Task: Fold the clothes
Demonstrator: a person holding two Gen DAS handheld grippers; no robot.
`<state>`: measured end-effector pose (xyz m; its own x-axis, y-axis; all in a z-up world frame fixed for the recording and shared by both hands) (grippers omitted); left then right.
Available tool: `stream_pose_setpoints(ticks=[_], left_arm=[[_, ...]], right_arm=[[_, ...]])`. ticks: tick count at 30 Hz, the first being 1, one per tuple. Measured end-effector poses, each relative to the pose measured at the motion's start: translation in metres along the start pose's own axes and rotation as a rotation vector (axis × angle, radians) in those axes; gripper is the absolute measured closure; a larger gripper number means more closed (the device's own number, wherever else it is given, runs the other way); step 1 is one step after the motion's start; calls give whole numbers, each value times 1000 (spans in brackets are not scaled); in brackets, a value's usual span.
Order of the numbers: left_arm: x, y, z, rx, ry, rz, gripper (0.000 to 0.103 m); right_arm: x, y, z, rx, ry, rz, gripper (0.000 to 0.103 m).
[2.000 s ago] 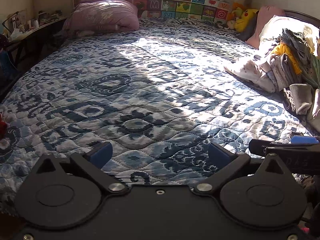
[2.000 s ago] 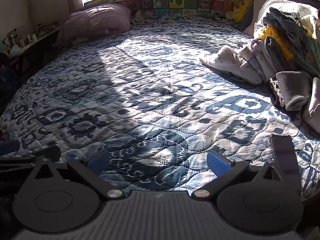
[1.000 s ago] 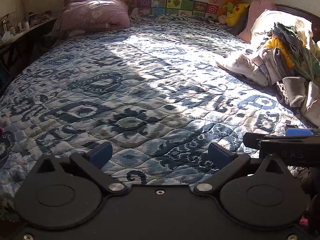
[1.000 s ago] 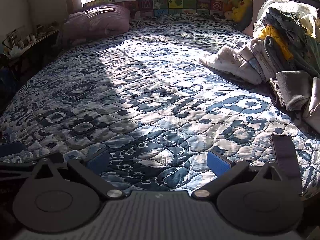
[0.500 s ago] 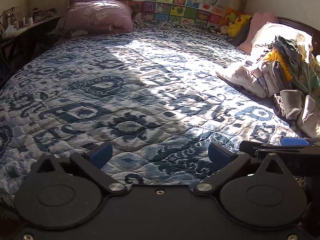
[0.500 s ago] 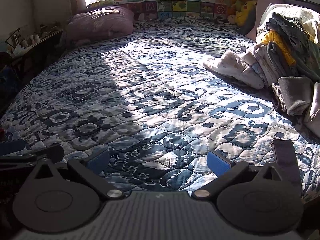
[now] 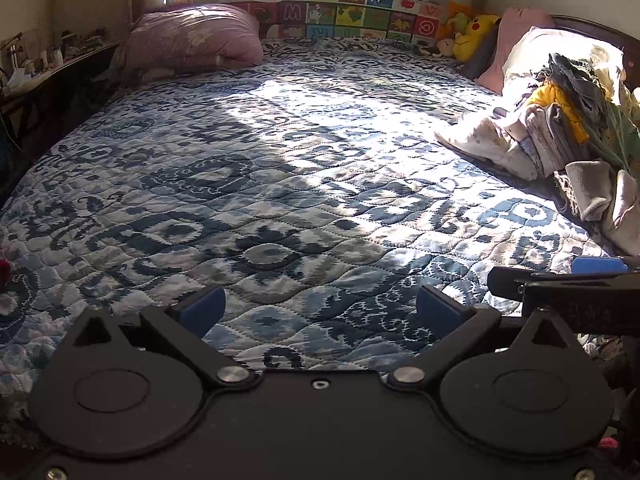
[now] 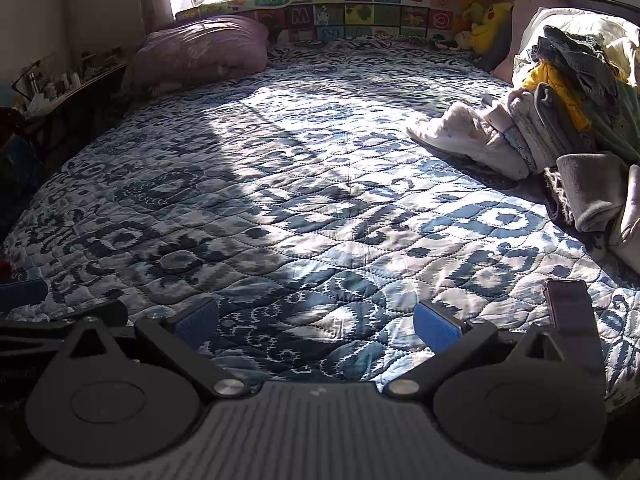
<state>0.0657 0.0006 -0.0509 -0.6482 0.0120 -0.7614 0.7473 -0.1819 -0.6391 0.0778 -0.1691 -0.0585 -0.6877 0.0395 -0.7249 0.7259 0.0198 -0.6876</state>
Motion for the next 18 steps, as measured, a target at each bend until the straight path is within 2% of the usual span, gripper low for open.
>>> stream_pose_setpoints(ticks=[7,10,12,16,18], left_arm=[[-6,-2,-1,43,-29,87,0],[-8,7,12,105,-21,27,0],[-14,14,23,110,9,14,0],[-27,33,59,121,95,-5,0],[-38,46,85,158,148,-7,0]], right_arm=[[-3,2,-1,-35,19,26,0],[-9,2,10,-57,72,64,0],[-13,2,23,-60,106,88,0],[-22,2,63,-43,183,142,0],[-25,5,89,-27,237,155,0]])
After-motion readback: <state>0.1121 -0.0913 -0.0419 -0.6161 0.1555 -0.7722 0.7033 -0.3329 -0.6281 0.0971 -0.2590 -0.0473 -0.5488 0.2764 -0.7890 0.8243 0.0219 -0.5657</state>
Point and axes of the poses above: each gripper's, at about its wrist camera, not at the fingertips, and y roughly the way its jaws point, z to its right, x to its underside, the point moved 9 cm from there along y, roughly the way its jaws point, and after that the axes turned 6 degrees about x, right-handed, at the moved point
